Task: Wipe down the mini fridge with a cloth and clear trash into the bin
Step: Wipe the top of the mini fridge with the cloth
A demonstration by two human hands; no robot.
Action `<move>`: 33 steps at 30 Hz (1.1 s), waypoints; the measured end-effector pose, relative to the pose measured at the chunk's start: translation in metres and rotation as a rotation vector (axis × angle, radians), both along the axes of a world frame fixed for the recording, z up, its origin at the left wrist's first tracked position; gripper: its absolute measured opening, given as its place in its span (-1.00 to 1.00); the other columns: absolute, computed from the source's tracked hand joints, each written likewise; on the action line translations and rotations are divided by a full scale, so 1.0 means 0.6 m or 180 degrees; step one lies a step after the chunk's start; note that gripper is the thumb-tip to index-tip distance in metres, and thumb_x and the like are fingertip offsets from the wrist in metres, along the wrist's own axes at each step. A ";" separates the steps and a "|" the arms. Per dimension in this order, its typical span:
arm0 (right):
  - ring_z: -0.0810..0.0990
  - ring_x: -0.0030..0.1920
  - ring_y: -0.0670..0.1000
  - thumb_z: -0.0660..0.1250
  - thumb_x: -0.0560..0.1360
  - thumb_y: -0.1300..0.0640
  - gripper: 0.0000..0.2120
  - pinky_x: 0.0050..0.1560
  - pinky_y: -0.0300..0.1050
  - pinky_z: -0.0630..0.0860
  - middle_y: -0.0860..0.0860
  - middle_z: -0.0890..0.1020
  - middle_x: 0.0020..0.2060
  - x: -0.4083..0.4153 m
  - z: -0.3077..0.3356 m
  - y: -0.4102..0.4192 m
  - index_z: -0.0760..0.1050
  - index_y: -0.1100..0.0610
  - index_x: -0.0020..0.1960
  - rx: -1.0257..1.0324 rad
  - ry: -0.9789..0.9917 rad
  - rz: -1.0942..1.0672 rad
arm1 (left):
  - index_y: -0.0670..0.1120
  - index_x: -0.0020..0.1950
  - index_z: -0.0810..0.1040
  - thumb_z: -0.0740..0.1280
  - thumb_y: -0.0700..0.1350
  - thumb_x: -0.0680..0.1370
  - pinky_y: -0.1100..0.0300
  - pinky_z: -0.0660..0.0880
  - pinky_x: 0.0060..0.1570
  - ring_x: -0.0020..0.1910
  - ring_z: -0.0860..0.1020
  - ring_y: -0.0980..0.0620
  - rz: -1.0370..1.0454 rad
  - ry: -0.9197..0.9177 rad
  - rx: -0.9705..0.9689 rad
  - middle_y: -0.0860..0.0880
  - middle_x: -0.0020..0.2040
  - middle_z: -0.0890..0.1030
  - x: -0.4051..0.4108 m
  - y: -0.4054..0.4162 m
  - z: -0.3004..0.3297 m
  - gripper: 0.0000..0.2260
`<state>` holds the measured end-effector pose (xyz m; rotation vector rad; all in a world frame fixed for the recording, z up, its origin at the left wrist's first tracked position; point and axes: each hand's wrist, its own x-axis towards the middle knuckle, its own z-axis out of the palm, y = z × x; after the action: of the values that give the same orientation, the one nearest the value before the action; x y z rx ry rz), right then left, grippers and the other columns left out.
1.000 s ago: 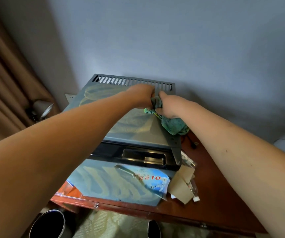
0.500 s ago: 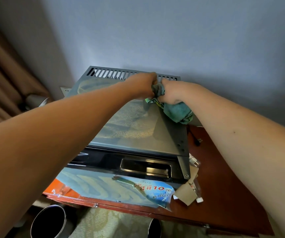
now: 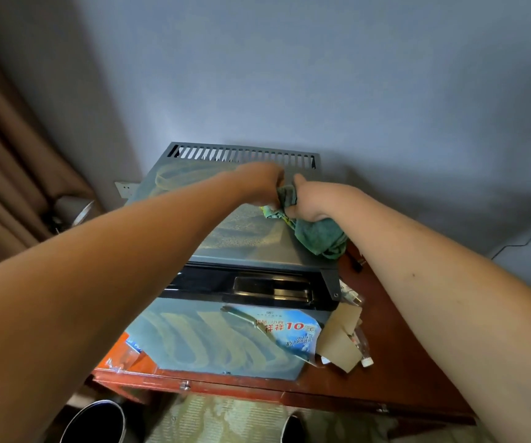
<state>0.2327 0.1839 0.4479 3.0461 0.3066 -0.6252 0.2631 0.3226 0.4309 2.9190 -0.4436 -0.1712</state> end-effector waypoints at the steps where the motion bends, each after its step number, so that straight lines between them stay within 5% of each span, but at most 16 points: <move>1: 0.59 0.01 0.20 0.21 0.68 0.02 -0.27 -0.06 -0.03 0.45 0.29 0.59 0.17 -0.013 0.002 -0.002 -0.19 0.18 0.62 -0.0085 0.0053 0.0007 | -0.08 0.18 0.52 0.53 -0.03 0.41 0.13 0.39 -0.17 -0.05 0.52 -0.05 -0.0074 0.0067 0.0060 -0.05 0.03 0.60 -0.011 -0.002 0.004 -0.60; 7: 0.42 0.05 0.14 0.20 0.65 -0.17 -0.25 0.00 -0.06 0.32 0.18 0.38 0.45 -0.046 0.019 -0.002 0.01 0.22 0.63 -0.0727 0.0162 0.0470 | -0.08 0.23 0.55 0.56 0.08 0.36 0.12 0.40 -0.13 0.04 0.53 -0.09 -0.0485 0.0342 0.0354 -0.05 0.10 0.60 -0.041 -0.021 0.025 -0.48; 11: 0.49 0.10 0.18 0.31 0.60 -0.12 -0.27 0.07 -0.01 0.43 0.16 0.44 0.40 -0.018 0.007 -0.004 0.09 0.17 0.61 -0.0579 0.0109 0.0506 | -0.08 0.19 0.56 0.56 0.07 0.36 0.19 0.33 -0.31 -0.05 0.53 -0.07 -0.0456 0.0255 0.0294 -0.04 0.04 0.61 -0.026 -0.022 0.016 -0.52; 17: 0.49 0.03 0.16 0.33 0.59 -0.12 -0.28 -0.05 -0.01 0.38 0.16 0.48 0.35 0.044 0.002 -0.014 0.11 0.14 0.59 -0.0325 -0.0050 0.0323 | -0.04 0.14 0.50 0.54 -0.02 0.37 0.18 0.35 -0.31 -0.10 0.52 -0.05 -0.0183 0.0027 0.0167 0.00 -0.08 0.55 0.020 -0.022 0.004 -0.60; 21: 0.60 0.00 0.17 0.30 0.62 -0.09 -0.19 0.02 0.07 0.58 0.18 0.58 0.17 0.066 -0.028 -0.023 -0.11 0.08 0.65 0.0148 -0.0434 0.0018 | -0.04 0.13 0.46 0.42 -0.09 0.46 0.18 0.34 -0.39 -0.17 0.52 -0.02 0.0056 -0.0491 0.0064 -0.03 -0.09 0.57 0.040 -0.017 -0.015 -0.71; 25: 0.57 -0.06 0.19 0.26 0.65 -0.07 -0.39 -0.13 0.05 0.53 0.18 0.57 0.08 0.048 -0.047 -0.026 0.06 0.11 0.55 0.0274 -0.0807 0.0085 | -0.03 0.09 0.46 0.42 -0.06 0.46 0.18 0.39 -0.35 -0.16 0.53 -0.03 0.0158 -0.0567 -0.0005 -0.01 -0.12 0.56 0.025 -0.012 -0.015 -0.74; 33: 0.61 -0.14 0.17 0.25 0.63 -0.10 -0.27 -0.17 0.02 0.49 0.18 0.61 -0.09 -0.026 -0.023 -0.022 -0.07 0.11 0.60 0.0163 -0.0187 0.0112 | -0.02 0.12 0.50 0.51 0.01 0.41 0.20 0.34 -0.33 -0.12 0.53 -0.04 -0.0023 -0.0184 0.0114 0.01 -0.10 0.56 -0.048 -0.004 0.001 -0.64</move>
<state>0.2173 0.1708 0.4338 3.0933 0.3797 -0.5333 0.2346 0.3205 0.4316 2.9642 -0.4647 -0.0971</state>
